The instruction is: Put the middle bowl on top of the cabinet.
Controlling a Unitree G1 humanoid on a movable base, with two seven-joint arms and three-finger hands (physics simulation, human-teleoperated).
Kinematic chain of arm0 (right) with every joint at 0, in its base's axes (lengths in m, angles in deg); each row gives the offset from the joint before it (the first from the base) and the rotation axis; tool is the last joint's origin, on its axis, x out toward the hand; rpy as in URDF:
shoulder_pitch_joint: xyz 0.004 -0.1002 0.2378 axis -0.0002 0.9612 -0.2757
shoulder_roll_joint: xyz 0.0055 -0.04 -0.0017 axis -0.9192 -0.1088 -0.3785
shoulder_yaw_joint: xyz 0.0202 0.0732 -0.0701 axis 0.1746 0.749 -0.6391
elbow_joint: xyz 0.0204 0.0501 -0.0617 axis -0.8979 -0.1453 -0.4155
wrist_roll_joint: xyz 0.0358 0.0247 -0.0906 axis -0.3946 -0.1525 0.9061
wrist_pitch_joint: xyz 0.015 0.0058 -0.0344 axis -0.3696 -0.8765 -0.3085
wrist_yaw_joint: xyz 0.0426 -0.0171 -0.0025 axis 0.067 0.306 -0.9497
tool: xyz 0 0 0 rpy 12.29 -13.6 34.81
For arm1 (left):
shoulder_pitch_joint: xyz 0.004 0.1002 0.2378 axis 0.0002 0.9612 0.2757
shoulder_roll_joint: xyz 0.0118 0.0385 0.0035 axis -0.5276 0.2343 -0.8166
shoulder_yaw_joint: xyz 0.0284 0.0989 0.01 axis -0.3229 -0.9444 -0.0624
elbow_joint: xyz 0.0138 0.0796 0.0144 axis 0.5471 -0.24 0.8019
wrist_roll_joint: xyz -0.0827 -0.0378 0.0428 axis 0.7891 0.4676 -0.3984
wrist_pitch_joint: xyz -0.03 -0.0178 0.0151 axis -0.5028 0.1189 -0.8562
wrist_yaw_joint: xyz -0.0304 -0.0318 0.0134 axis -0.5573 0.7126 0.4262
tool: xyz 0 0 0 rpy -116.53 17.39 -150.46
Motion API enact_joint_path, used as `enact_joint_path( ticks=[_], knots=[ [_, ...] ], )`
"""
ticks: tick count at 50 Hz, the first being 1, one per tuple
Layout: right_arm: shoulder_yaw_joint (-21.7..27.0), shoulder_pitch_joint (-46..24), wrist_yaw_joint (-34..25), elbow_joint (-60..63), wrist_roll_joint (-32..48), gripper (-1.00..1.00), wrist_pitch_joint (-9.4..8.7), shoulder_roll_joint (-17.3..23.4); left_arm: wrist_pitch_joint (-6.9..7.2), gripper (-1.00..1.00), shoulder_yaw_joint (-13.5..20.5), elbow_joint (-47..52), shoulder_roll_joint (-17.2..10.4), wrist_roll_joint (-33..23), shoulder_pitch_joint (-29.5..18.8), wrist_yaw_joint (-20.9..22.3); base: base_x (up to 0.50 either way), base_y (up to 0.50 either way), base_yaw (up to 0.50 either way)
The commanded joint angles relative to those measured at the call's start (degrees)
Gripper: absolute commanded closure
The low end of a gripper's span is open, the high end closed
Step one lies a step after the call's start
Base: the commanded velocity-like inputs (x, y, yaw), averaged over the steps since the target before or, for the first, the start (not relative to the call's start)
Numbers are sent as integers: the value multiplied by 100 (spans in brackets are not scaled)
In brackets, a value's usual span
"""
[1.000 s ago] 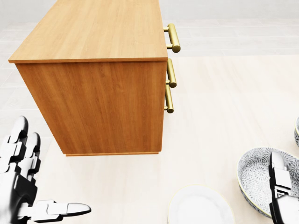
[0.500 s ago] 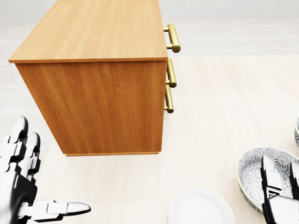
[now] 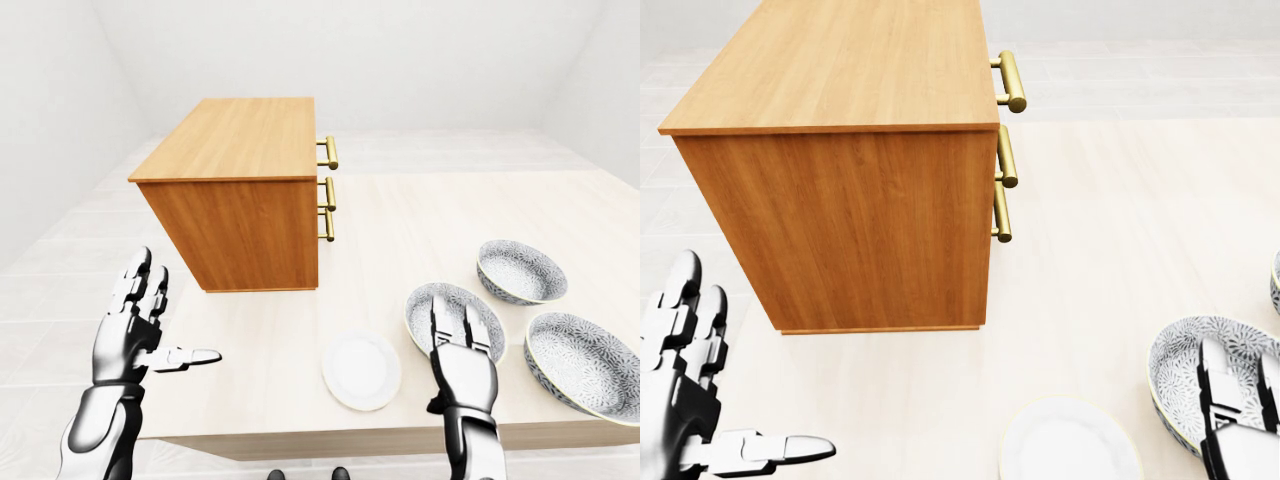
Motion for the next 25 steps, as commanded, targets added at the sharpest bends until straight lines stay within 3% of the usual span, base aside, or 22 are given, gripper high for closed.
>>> enact_joint_path(
  ticks=[1,5,7,8,10,14,17,21,25],
  knots=[
    [-1,21,8,17,-64,-100,-18,37,-18,-100,-5,-5,1,0,11,3,0,0,0],
    [14,49,6,61,-69,-84,1,32,-35,-100,6,-68,-6,-2,-24,-4,0,0,0],
    [25,56,9,55,-78,-61,18,31,-47,-100,17,-121,-12,4,-47,-7,0,0,0],
    [32,52,11,53,-84,-38,23,31,-52,-100,17,-132,-13,1,-48,-9,0,0,0],
    [39,54,8,59,-83,-11,28,29,-13,-100,9,-71,-13,-3,-29,-11,0,0,0],
    [52,81,-6,109,-85,-7,44,18,29,-100,5,47,-9,3,19,0,0,0,0],
    [69,120,-8,156,-83,4,51,7,-17,-100,4,5,0,-4,22,5,0,0,0],
    [89,153,-23,197,-73,32,51,-4,-20,-100,-7,-17,3,-23,13,-4,0,0,0],
    [119,159,-48,240,-66,35,51,-20,11,-100,-5,46,0,-22,31,-1,0,0,0]
  ],
)
